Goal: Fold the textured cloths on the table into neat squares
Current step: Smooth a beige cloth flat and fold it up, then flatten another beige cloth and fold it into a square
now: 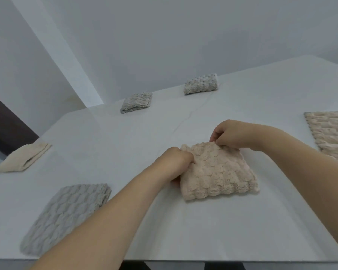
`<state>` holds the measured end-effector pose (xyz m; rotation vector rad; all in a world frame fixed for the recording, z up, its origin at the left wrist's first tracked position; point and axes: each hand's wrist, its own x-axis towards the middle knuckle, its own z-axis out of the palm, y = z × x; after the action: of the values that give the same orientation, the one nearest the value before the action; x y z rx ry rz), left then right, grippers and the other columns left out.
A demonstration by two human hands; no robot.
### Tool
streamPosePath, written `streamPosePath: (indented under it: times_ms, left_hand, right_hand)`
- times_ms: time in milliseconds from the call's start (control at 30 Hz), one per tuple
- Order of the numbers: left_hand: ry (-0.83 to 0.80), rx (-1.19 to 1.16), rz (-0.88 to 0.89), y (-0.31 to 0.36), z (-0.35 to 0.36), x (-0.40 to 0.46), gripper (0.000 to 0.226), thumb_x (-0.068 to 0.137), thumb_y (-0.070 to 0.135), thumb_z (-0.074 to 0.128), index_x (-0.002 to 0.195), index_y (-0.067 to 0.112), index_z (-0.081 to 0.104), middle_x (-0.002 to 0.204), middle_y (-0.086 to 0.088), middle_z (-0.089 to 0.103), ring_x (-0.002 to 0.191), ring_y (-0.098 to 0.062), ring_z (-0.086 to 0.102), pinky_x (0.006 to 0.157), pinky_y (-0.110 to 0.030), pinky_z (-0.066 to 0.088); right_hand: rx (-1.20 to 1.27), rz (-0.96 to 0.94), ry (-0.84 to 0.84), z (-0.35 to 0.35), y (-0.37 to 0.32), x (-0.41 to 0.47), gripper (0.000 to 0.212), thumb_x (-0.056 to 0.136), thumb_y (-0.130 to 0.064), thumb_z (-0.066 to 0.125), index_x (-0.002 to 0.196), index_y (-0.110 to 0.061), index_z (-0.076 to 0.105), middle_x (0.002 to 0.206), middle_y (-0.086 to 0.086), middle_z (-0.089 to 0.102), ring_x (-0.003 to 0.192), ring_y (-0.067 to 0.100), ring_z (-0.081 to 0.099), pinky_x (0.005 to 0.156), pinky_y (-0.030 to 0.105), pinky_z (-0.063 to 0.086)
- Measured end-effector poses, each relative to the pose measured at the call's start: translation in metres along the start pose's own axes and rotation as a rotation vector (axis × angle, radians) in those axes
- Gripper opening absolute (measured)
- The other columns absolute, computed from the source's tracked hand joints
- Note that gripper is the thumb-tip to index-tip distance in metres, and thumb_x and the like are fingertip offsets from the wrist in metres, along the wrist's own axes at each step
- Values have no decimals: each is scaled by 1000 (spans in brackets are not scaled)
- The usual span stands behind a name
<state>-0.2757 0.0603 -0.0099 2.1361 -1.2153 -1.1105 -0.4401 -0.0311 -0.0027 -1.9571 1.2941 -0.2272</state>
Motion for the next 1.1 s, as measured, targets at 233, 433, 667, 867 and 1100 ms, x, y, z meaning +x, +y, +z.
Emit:
streamPosePath:
  times_ms: [233, 433, 667, 867, 1100]
  left_hand:
    - [-280, 17, 27, -4, -1, -34, 30, 89, 15, 63, 113, -3, 63, 93, -20, 69, 61, -27, 62, 59, -34, 56]
    - [-350, 90, 52, -10, -1, -43, 28, 88, 16, 67, 111, 0, 67, 89, -15, 72, 64, -22, 65, 65, -32, 56]
    - [-363, 125, 70, -12, -2, -47, 27, 87, 16, 69, 109, 1, 68, 87, -12, 71, 65, -21, 63, 66, -32, 55]
    - [-209, 338, 83, 10, -7, -40, 29, 86, 35, 66, 93, 7, 65, 87, -10, 69, 66, -25, 63, 63, -32, 53]
    - [37, 561, 304, 47, 1, -10, 26, 89, 43, 55, 99, 19, 57, 99, 1, 63, 89, -17, 63, 77, -36, 50]
  right_hand:
    - [-9, 76, -163, -9, 18, -30, 14, 79, -9, 62, 81, -17, 74, 95, 13, 73, 84, 28, 67, 85, 37, 53]
    - [-79, 74, -228, -4, 16, -41, 20, 53, -26, 66, 71, -27, 75, 98, 8, 73, 86, 26, 64, 95, 45, 49]
    - [-105, 58, -223, -3, 18, -51, 7, 76, -11, 67, 74, -16, 71, 100, 10, 73, 92, 28, 67, 95, 42, 51]
    - [22, 29, -180, -13, 23, -56, 12, 82, -9, 63, 88, -14, 72, 88, 5, 70, 80, 20, 64, 78, 32, 53]
    - [-352, 118, 379, -55, 64, -50, 23, 88, -15, 46, 107, -12, 60, 116, 6, 59, 105, 26, 53, 84, 33, 42]
